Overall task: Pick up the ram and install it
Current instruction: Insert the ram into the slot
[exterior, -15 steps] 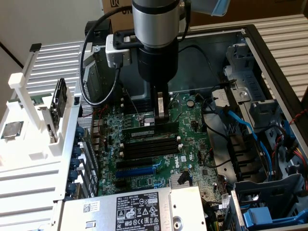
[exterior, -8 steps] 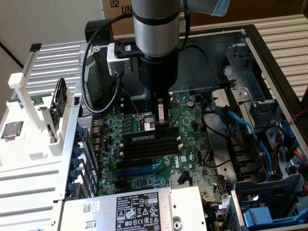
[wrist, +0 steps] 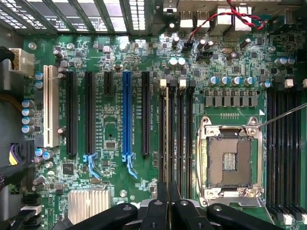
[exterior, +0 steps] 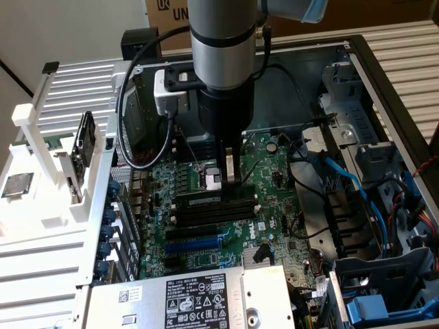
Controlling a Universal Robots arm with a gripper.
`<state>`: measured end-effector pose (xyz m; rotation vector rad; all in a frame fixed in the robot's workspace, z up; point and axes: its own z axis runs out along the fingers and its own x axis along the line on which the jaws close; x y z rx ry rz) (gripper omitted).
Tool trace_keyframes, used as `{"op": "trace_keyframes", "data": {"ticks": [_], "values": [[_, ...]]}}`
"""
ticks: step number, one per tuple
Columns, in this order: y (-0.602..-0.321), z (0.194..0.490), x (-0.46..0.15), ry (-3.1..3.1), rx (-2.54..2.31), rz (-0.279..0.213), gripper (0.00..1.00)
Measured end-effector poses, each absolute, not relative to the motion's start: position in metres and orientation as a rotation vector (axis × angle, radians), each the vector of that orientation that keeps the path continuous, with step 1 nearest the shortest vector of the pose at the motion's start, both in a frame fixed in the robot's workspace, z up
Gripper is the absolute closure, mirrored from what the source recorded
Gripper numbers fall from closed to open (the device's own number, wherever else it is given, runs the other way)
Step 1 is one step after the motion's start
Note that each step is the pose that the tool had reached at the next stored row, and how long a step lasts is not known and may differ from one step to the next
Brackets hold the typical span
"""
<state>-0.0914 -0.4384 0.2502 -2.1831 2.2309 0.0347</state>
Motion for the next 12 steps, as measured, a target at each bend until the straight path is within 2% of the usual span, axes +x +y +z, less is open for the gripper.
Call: {"op": "trace_keyframes", "data": {"ticks": [12], "values": [[-0.4388, 0.2449, -0.0943, 2.220, -2.188, 0.033, 0.88]]}}
